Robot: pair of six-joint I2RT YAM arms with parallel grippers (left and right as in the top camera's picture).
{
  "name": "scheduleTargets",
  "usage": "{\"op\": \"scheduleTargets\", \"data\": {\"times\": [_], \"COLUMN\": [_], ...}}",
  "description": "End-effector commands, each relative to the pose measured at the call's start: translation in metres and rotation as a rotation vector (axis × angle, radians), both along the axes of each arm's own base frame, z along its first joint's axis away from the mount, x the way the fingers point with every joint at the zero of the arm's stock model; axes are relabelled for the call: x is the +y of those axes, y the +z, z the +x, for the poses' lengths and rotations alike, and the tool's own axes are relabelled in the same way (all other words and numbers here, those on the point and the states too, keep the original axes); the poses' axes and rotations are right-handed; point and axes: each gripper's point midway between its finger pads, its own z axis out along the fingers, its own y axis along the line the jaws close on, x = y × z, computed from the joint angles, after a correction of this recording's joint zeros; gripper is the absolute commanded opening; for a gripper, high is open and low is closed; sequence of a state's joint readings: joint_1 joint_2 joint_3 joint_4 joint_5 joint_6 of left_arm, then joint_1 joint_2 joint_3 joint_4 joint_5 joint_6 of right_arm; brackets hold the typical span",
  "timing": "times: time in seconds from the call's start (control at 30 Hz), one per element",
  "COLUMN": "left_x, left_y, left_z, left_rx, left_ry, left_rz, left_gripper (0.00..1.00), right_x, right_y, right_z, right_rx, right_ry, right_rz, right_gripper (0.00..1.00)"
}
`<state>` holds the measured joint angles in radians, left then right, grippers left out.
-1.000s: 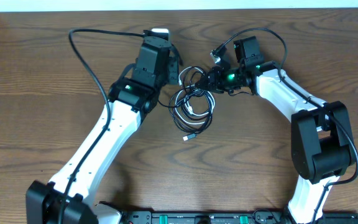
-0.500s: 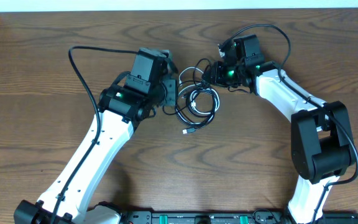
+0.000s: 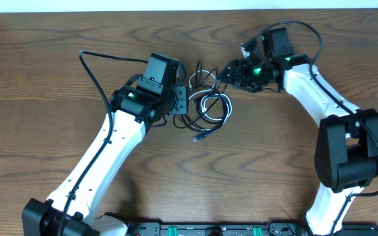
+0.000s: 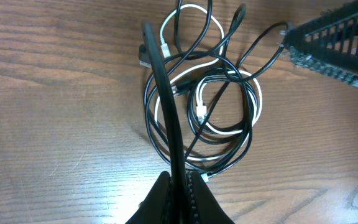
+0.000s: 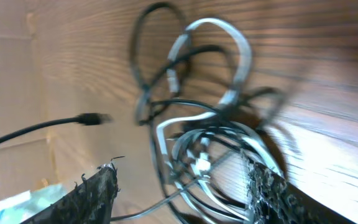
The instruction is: Untangle cables
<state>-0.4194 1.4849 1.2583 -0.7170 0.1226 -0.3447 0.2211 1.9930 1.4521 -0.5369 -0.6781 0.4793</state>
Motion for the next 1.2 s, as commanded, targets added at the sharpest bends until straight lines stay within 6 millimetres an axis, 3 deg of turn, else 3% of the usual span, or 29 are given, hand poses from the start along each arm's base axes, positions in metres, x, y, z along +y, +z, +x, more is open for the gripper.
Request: {"op": "scheduleTargets", "data": {"times": [0.0, 0.13, 0.27, 0.37, 0.5, 0.63, 0.77, 0.87, 1.03, 1.17], "left_x": [0.001, -0.008, -0.027, -0.029, -0.031, -0.031, -0.031, -0.031, -0.048, -0.053], "left_y": [-0.001, 0.000, 0.011, 0.015, 0.014, 0.014, 0.014, 0.014, 0.021, 0.023], "left_z": [0.001, -0.003, -0.002, 0.000, -0.003, -0.003, -0.003, -0.003, -0.012, -0.014], "left_rx": [0.008, 0.029, 0.010, -0.004, 0.009, 0.010, 0.012, 0.013, 0.038, 0.058], "left_ry": [0.015, -0.017, -0.074, -0.079, -0.088, -0.088, -0.088, -0.088, -0.154, -0.152], "left_rz": [-0.005, -0.053, -0.148, -0.160, -0.170, -0.170, -0.169, -0.170, -0.265, -0.303], "left_gripper": [0.08, 0.07, 0.08, 0.08, 0.07, 0.07, 0.07, 0.08, 0.07, 0.07], "right_x": [-0.025, -0.047, -0.043, -0.029, -0.017, -0.018, -0.016, -0.019, -0.020, -0.013], "right_y": [-0.002, -0.027, -0.039, -0.044, -0.056, -0.089, -0.115, -0.110, -0.109, -0.106], "right_z": [0.004, -0.002, 0.008, 0.024, 0.029, 0.042, 0.049, 0.059, 0.061, 0.061], "right_rx": [-0.061, -0.078, -0.144, -0.238, -0.261, -0.296, -0.300, -0.331, -0.336, -0.344], "right_ry": [-0.004, 0.028, 0.022, 0.018, 0.034, 0.033, 0.031, 0.009, 0.003, 0.018], "right_rz": [-0.144, -0.354, -0.429, -0.425, -0.425, -0.505, -0.502, -0.495, -0.492, -0.454], "right_gripper": [0.66, 0.62, 0.61, 0.56, 0.54, 0.53, 0.45, 0.25, 0.20, 0.09]}}
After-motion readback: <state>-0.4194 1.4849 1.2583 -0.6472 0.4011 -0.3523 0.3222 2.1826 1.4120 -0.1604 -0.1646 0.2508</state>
